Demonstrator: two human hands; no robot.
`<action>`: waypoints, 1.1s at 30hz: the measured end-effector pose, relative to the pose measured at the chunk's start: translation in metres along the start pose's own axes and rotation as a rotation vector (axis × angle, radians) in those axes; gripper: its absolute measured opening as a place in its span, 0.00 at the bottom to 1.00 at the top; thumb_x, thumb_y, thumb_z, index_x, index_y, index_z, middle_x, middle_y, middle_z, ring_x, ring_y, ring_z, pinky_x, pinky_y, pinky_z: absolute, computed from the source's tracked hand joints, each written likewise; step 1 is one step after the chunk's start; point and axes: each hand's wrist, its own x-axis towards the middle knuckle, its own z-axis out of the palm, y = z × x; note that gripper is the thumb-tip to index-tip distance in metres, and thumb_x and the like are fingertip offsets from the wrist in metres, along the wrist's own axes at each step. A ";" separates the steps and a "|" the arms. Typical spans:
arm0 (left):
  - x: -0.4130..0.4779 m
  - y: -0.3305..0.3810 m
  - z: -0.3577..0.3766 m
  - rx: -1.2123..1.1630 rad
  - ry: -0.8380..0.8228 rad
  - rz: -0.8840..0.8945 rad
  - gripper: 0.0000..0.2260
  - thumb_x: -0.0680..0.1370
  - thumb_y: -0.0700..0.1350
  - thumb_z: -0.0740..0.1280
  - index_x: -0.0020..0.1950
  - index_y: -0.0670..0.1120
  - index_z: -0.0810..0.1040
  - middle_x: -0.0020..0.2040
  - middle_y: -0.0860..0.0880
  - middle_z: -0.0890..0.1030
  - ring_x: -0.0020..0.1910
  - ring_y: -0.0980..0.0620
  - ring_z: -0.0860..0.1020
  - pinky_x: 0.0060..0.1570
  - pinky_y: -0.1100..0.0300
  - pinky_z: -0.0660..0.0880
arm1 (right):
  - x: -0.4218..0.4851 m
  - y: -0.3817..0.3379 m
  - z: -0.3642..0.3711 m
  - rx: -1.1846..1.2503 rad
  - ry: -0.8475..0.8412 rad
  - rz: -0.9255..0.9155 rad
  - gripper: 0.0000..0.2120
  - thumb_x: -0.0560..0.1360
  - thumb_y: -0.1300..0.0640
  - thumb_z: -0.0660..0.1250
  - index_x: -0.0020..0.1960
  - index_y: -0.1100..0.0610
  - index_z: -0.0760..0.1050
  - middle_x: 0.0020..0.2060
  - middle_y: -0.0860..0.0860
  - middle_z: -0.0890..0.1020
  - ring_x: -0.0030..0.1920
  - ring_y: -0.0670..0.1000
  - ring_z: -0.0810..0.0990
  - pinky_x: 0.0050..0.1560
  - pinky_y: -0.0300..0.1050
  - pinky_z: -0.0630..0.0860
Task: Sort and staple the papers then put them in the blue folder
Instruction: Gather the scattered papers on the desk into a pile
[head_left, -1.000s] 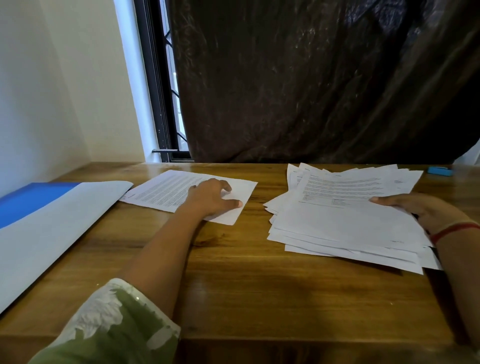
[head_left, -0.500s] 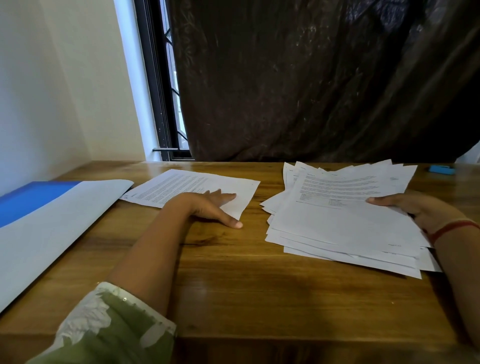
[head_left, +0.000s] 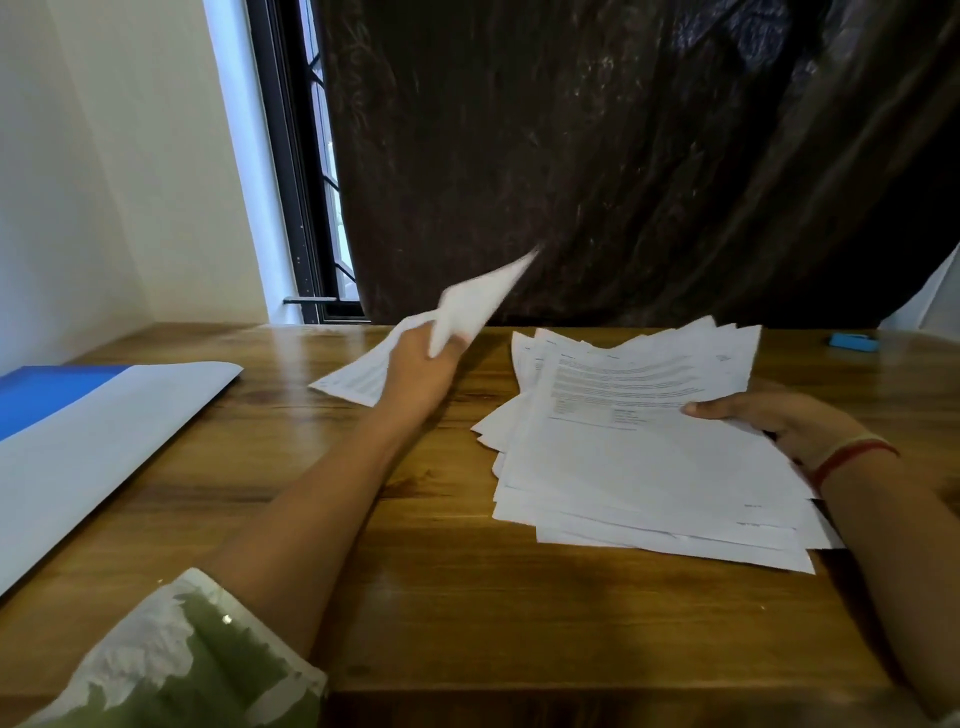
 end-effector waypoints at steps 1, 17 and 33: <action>-0.010 0.008 0.008 0.026 -0.080 0.053 0.20 0.81 0.51 0.61 0.71 0.46 0.67 0.65 0.49 0.72 0.59 0.50 0.74 0.61 0.54 0.74 | 0.002 0.000 0.003 -0.014 -0.028 -0.002 0.24 0.63 0.49 0.79 0.56 0.50 0.76 0.49 0.52 0.81 0.49 0.59 0.80 0.43 0.51 0.77; -0.039 0.012 0.040 0.252 -0.944 0.277 0.07 0.77 0.52 0.67 0.54 0.57 0.79 0.59 0.60 0.76 0.56 0.61 0.73 0.53 0.69 0.71 | 0.019 0.004 0.001 0.117 -0.038 -0.010 0.18 0.71 0.37 0.69 0.48 0.52 0.79 0.47 0.54 0.84 0.49 0.58 0.82 0.56 0.53 0.77; 0.000 -0.007 0.010 -0.142 -0.472 -0.067 0.37 0.68 0.69 0.67 0.72 0.53 0.67 0.69 0.51 0.72 0.70 0.47 0.69 0.69 0.49 0.64 | 0.022 0.006 0.005 0.232 -0.185 -0.205 0.18 0.71 0.63 0.74 0.58 0.51 0.77 0.56 0.52 0.83 0.52 0.58 0.84 0.52 0.56 0.79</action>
